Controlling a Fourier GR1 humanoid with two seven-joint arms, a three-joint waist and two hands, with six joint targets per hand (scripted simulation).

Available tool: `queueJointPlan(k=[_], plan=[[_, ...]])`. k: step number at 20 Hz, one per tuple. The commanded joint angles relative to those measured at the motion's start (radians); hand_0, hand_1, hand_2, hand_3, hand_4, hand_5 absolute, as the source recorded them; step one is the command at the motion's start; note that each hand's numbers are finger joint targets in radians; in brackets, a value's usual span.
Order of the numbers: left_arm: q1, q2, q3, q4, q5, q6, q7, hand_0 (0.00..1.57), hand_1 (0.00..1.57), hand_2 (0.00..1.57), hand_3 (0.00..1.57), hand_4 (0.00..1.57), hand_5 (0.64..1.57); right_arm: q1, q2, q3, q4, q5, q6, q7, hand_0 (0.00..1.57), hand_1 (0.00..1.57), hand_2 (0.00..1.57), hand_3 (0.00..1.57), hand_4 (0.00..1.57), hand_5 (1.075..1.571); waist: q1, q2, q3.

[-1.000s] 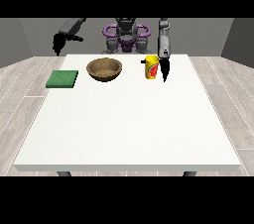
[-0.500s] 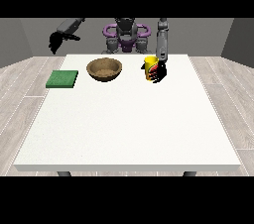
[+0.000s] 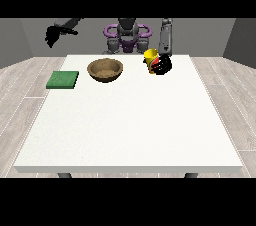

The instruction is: Pick the cup and pour the ball into the bowl, then pick the bowl and place it on the pad

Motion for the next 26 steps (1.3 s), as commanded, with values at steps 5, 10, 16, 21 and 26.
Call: queueJointPlan(k=[5, 10, 16, 21, 26], plan=[[-0.198, 0.283, -0.095, 0.011, -0.199, -0.027, 0.394, 1.46, 1.46, 1.57, 1.57, 1.57, 1.296, 0.015, 0.019, 0.017, 0.077, 0.013, -0.006, 0.044, 0.00, 0.00, 0.00, 0.00, 0.00, 1.569, 0.033, -0.133, -0.0024], [-0.248, 0.191, -0.182, -0.021, -0.322, 0.049, 0.550, 1.47, 1.47, 1.57, 1.57, 1.57, 1.278, -0.015, -0.028, -0.032, 0.159, -0.006, 0.029, -0.009, 0.00, 0.00, 0.00, 0.00, 0.00, 1.568, 0.036, -0.104, -0.0043], [-0.306, 0.208, -0.211, -0.039, -0.436, 0.113, 0.639, 1.49, 1.49, 1.57, 1.57, 1.57, 1.273, -0.038, -0.041, -0.034, 0.179, 0.006, 0.044, -0.069, 0.00, 0.00, 0.00, 0.00, 0.00, 1.569, 0.010, -0.047, -0.0047], [-0.344, 0.138, -0.360, -0.006, -0.653, 0.147, 0.867, 1.50, 1.50, 1.57, 1.57, 1.52, 1.241, -0.019, -0.040, -0.028, 0.201, -0.008, 0.063, -0.017, 0.00, 0.00, 0.00, 0.00, 0.00, 1.570, -0.001, -0.150, -0.0040], [-0.462, 0.093, -0.505, 0.036, -0.866, 0.069, 1.047, 1.55, 1.55, 1.57, 1.57, 1.57, 1.244, -0.042, -0.036, -0.026, 0.239, -0.006, 0.058, -0.011, 0.00, 0.00, 0.00, 0.00, 0.00, 1.571, -0.004, -0.178, -0.0030]])
